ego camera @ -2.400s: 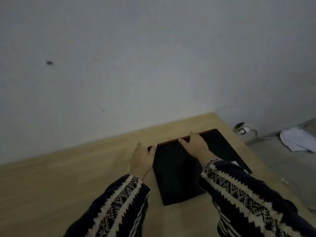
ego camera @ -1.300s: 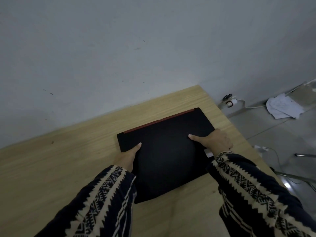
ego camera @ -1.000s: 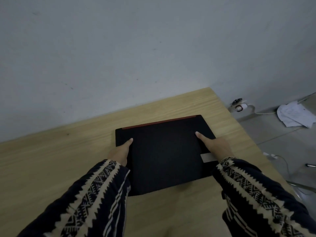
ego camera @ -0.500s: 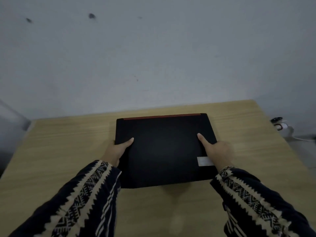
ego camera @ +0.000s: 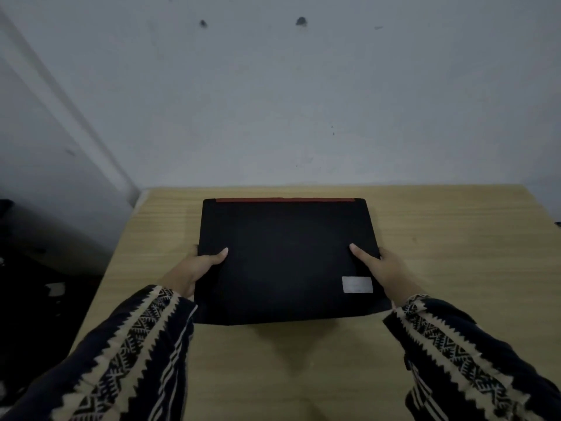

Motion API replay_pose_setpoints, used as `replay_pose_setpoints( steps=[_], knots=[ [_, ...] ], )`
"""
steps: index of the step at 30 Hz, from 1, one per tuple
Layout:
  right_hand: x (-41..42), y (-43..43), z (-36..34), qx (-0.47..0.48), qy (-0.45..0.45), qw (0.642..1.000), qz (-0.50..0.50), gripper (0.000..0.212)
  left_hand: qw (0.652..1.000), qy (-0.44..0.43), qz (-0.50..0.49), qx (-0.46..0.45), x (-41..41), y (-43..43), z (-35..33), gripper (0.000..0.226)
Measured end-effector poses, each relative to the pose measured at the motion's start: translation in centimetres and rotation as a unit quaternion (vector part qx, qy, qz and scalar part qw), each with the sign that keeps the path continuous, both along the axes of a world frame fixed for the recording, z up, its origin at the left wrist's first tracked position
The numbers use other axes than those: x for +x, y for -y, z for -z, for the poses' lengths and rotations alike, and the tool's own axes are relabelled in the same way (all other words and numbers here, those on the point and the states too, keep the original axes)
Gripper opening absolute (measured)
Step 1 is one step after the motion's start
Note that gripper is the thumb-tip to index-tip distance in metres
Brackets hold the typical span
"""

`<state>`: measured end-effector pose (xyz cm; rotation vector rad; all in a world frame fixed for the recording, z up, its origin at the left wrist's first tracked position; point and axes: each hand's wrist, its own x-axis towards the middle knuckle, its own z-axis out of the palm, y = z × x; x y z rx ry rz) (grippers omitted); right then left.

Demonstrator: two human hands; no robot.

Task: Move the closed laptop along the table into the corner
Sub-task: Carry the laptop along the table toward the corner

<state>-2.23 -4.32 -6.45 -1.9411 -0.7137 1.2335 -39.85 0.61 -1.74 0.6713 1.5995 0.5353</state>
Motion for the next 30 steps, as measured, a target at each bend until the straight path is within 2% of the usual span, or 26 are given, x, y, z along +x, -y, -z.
replay_pose_setpoints(
  steps=[2,4,7,10,15,19,24,30],
  knots=[
    [-1.4,0.1,0.2,0.011,-0.007,0.999,-0.030,0.081,0.999,-0.018,-0.017,0.039,-1.7,0.0,0.3,0.078],
    [-3.2,-0.2,0.2,0.034,0.018,0.999,-0.031,0.076,0.997,-0.029,-0.030,0.059,-3.4,-0.2,0.3,0.079],
    [-5.9,-0.9,-0.2,0.058,0.066,0.996,0.002,0.063,1.000,-0.003,-0.026,0.011,-5.5,-0.7,-0.2,0.075],
    [-7.7,-1.4,-0.5,0.060,0.105,0.992,0.021,0.059,0.999,0.023,-0.012,-0.033,-6.8,-1.3,-0.8,0.064],
    [-9.4,-2.6,-0.2,0.042,0.142,0.989,0.031,0.063,0.999,-0.020,-0.029,0.028,-8.0,-2.4,0.1,0.060],
    [-11.0,-4.4,0.4,0.024,0.147,0.988,0.049,0.069,0.998,-0.016,-0.051,0.030,-9.6,-3.7,0.4,0.041],
    [-14.1,-6.4,0.7,0.006,0.182,0.983,0.028,0.070,0.994,-0.082,-0.065,0.045,-12.2,-5.7,1.9,0.056],
    [-19.3,-9.1,2.2,-0.005,0.163,0.986,0.031,0.070,0.982,-0.163,-0.076,0.050,-16.4,-9.4,3.7,0.058]
  ],
)
